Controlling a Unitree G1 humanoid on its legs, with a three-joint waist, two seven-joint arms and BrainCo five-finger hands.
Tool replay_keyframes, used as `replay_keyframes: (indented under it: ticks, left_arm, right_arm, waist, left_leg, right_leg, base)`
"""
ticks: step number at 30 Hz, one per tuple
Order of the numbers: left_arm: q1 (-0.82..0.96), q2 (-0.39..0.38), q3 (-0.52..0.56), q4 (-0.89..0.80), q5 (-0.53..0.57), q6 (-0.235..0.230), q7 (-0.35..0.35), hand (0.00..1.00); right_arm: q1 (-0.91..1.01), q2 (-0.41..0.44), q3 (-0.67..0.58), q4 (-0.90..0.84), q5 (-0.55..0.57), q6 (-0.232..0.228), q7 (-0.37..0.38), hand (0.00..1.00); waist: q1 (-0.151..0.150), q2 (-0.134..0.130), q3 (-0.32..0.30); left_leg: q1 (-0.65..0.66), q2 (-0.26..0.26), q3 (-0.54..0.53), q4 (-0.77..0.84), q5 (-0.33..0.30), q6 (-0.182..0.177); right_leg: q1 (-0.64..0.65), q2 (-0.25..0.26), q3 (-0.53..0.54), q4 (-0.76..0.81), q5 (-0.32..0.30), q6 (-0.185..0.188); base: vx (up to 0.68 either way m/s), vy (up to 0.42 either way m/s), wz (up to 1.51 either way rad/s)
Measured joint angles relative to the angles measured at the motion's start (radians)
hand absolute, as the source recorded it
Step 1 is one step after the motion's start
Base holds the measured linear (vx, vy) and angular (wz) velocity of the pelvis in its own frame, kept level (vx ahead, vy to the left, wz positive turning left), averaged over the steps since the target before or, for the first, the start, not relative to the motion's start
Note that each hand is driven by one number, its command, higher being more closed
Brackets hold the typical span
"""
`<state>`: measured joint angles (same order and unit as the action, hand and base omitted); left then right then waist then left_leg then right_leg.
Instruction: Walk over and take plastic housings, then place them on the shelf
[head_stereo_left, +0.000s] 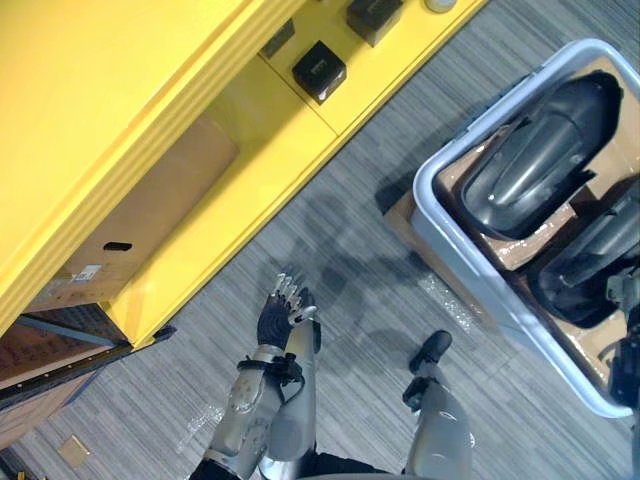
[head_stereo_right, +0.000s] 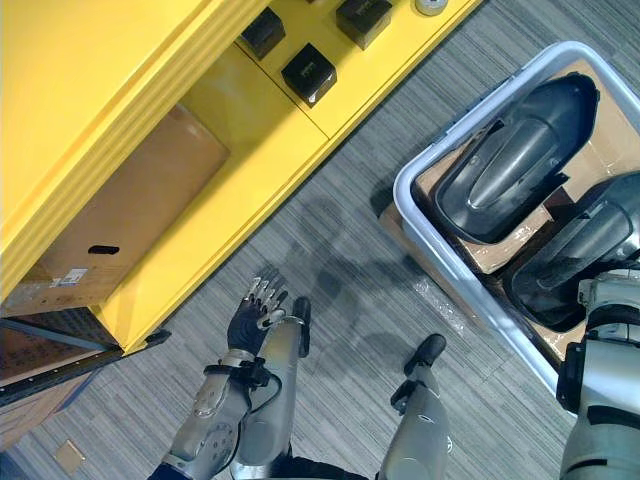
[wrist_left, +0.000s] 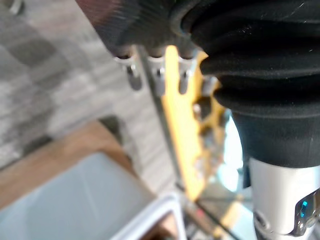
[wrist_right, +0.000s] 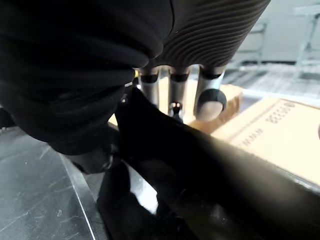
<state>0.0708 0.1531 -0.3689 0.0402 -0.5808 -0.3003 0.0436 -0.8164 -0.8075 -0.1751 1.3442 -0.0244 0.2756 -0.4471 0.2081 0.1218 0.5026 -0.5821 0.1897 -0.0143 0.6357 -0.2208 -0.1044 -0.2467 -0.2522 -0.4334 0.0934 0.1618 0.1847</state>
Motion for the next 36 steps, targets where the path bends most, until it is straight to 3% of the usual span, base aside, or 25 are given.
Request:
replay_keyframes:
  ticks: [3,9,12,14,15,19,21,24,26,31,33,36]
  left_arm:
    - [0.008,0.013,0.019,-0.052,0.006,-0.003,-0.024,0.0]
    - [0.013,0.067,0.074,-0.199,0.036,0.012,-0.061,0.0]
    - [-0.008,0.076,0.073,-0.272,0.105,0.029,-0.089,0.0]
    - [-0.05,0.077,0.069,-0.28,0.159,0.071,-0.112,0.0]
    - [-0.081,0.078,0.058,-0.281,0.204,0.105,-0.132,0.0]
    - [-0.206,0.117,-0.007,-0.271,0.328,0.209,-0.185,0.0]
    - [-0.328,0.136,-0.056,-0.195,0.35,0.264,-0.194,0.0]
    - [-0.418,0.136,-0.063,-0.085,0.35,0.299,-0.166,0.0]
    - [-0.494,0.146,-0.071,0.005,0.353,0.342,-0.161,0.0]
    - [-0.551,0.151,-0.093,0.027,0.335,0.451,-0.177,0.0]
    - [-0.552,0.153,-0.11,0.039,0.271,0.514,-0.178,0.0]
    - [-0.552,0.151,-0.127,0.074,0.188,0.566,-0.179,0.0]
  right_arm:
    - [0.053,0.005,0.002,-0.068,-0.024,-0.039,-0.065,1.0]
    - [0.263,0.077,0.008,-0.528,-0.12,-0.043,-0.153,1.0]
    - [0.35,0.126,-0.001,-0.724,-0.191,-0.032,-0.179,1.0]
    - [0.386,0.139,-0.003,-0.804,-0.247,-0.031,-0.182,1.0]
    - [0.401,0.153,-0.002,-0.846,-0.289,-0.03,-0.182,1.0]
    - [0.42,0.183,0.006,-0.929,-0.378,-0.044,-0.181,1.0]
    - [0.419,0.183,0.012,-0.967,-0.429,-0.089,-0.18,1.0]
    - [0.42,0.185,0.03,-1.016,-0.48,-0.154,-0.181,1.0]
    - [0.421,0.185,0.051,-1.076,-0.525,-0.229,-0.188,1.0]
    - [0.421,0.192,0.104,-1.143,-0.595,-0.348,-0.187,1.0]
    - [0.421,0.21,0.123,-1.143,-0.627,-0.387,-0.183,1.0]
    - [0.419,0.225,0.149,-1.143,-0.65,-0.432,-0.171,1.0]
  waist:
    - [-0.006,-0.004,-0.002]
    - [-0.068,-0.115,-0.043]
    - [-0.108,-0.175,-0.101]
    - [-0.128,-0.187,-0.131]
    - [-0.146,-0.189,-0.136]
    - [-0.17,-0.189,-0.188]
    - [-0.191,-0.185,-0.2]
    - [-0.221,-0.188,-0.239]
    - [-0.246,-0.189,-0.259]
    - [-0.257,-0.192,-0.279]
    - [-0.259,-0.191,-0.295]
    - [-0.254,-0.19,-0.299]
  left_leg:
    - [0.038,0.008,0.013,-0.025,0.005,-0.007]
    - [0.193,0.03,0.083,-0.145,0.041,-0.032]
    - [0.275,0.036,0.124,-0.219,0.058,-0.045]
    - [0.299,0.038,0.136,-0.239,0.061,-0.049]
    - [0.327,0.038,0.139,-0.249,0.062,-0.051]
    - [0.371,0.041,0.18,-0.273,0.063,-0.053]
    - [0.413,0.042,0.197,-0.284,0.064,-0.055]
    - [0.433,0.043,0.221,-0.297,0.064,-0.057]
    - [0.453,0.044,0.236,-0.312,0.064,-0.057]
    - [0.479,0.043,0.258,-0.32,0.064,-0.057]
    - [0.484,0.041,0.258,-0.322,0.064,-0.057]
    - [0.5,0.039,0.261,-0.329,0.064,-0.057]
  right_leg:
    - [0.024,0.008,0.008,-0.014,0.004,-0.006]
    - [0.087,0.023,0.055,-0.054,0.009,-0.018]
    - [0.11,0.028,0.079,-0.06,-0.002,-0.034]
    - [0.123,0.03,0.085,-0.066,-0.004,-0.038]
    - [0.146,0.031,0.086,-0.07,-0.005,-0.039]
    - [0.15,0.032,0.121,-0.073,-0.006,-0.04]
    - [0.175,0.032,0.137,-0.076,-0.006,-0.04]
    - [0.177,0.034,0.159,-0.089,-0.003,-0.036]
    - [0.18,0.035,0.17,-0.09,-0.002,-0.036]
    - [0.186,0.035,0.19,-0.092,0.0,-0.035]
    - [0.197,0.035,0.189,-0.108,0.007,-0.033]
    - [0.215,0.035,0.188,-0.12,0.01,-0.033]
  base:
    - [-0.06,-0.019,-0.12]
    - [0.01,-0.048,-0.24]
    - [0.04,-0.041,-0.25]
    - [0.04,-0.016,-0.17]
    - [0.03,-0.006,-0.1]
    - [0.02,0.02,-0.25]
    - [0.01,0.014,-0.19]
    - [0.01,0.007,-0.21]
    - [0.01,0.004,-0.18]
    - [0.0,0.009,-0.11]
    - [0.0,0.0,0.0]
    - [0.0,0.0,0.0]
